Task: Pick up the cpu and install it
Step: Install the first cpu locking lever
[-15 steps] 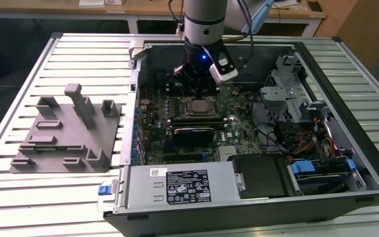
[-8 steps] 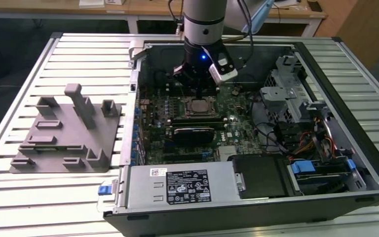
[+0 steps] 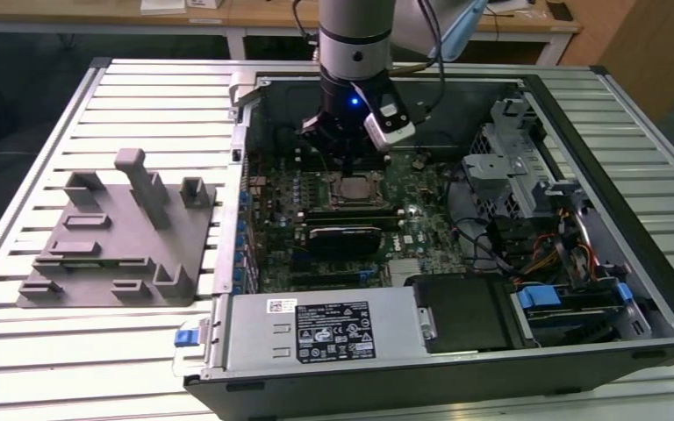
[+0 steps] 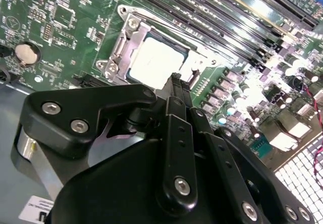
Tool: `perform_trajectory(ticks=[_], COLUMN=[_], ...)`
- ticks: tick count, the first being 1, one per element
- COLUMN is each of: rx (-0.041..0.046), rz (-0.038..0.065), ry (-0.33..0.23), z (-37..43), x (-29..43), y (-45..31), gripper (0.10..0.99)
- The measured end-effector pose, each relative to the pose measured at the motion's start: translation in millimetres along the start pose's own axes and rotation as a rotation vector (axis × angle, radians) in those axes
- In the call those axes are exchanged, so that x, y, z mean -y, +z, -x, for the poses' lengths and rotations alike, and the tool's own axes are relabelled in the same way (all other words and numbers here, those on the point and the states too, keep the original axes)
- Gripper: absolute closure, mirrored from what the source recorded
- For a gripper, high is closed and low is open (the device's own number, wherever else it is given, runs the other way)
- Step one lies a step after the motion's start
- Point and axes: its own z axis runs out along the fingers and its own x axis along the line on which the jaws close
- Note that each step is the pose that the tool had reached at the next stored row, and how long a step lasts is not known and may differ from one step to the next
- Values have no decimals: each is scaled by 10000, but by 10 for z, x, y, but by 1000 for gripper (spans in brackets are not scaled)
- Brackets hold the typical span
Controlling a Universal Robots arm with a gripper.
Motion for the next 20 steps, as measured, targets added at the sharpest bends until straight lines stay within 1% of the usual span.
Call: perform_trajectory(ticks=[8, 20], rx=[4, 3], rz=[1, 1], ry=[-1, 0], z=[-102, -225], x=[3, 8], y=[-3, -8], gripper=[980, 980])
